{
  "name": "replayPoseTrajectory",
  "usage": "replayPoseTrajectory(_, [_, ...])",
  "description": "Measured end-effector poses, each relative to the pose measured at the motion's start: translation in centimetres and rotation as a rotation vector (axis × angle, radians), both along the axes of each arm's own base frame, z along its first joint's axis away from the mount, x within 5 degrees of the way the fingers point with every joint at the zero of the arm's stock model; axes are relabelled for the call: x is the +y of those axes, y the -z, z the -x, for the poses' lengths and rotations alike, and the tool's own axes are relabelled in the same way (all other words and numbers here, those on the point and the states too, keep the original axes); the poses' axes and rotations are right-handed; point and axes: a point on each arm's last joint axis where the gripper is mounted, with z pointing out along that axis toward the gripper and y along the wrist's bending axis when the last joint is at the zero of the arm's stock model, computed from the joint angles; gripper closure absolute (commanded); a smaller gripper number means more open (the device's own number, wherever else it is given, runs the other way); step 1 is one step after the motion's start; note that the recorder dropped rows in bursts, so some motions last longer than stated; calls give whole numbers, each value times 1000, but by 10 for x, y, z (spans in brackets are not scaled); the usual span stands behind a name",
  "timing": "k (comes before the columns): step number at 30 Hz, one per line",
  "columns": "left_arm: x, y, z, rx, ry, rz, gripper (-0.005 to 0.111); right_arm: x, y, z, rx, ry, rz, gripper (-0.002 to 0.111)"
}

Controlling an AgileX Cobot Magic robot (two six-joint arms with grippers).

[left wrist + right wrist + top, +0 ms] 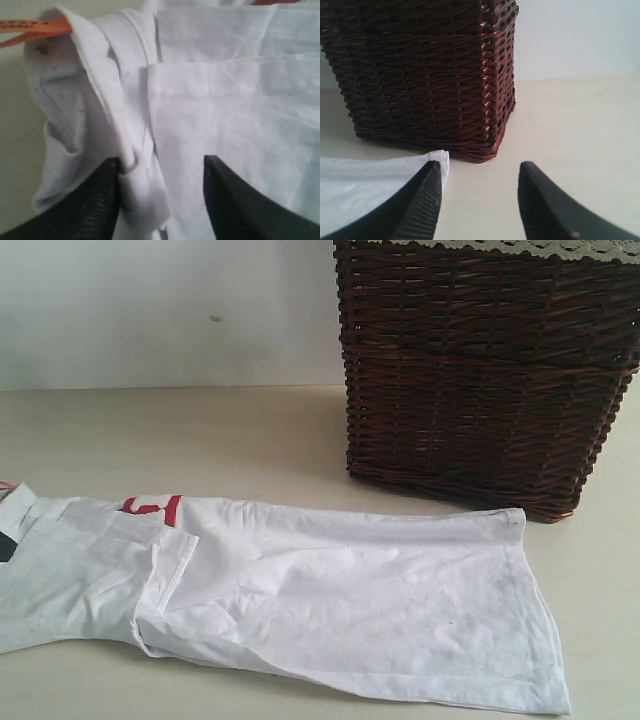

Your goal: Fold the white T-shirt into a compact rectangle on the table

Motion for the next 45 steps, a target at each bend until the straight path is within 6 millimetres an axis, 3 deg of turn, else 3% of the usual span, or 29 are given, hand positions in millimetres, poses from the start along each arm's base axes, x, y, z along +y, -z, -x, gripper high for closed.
replayPoseTrajectory(5, [0,2,1,7,-2,2,56,0,0,0,0,0,0,61])
replayPoseTrajectory(12, [-10,27,9,9,19,-94,61,0,0,0,0,0,0,61])
replayPoseTrajectory(18, [-14,30,9,-15,15,-129,106,0,0,0,0,0,0,61])
replayPoseTrajectory(26, [-11,28,8,-40,1,-160,107,0,0,0,0,0,0,61])
replayPoseTrajectory(31, [-6,15,7,-92,-27,-183,107,0,0,0,0,0,0,61])
replayPoseTrajectory(40, [30,-2,15,-130,-297,-69,107,0,0,0,0,0,0,61])
replayPoseTrajectory(45, [40,-3,19,-123,-347,-24,107,0,0,0,0,0,0,61])
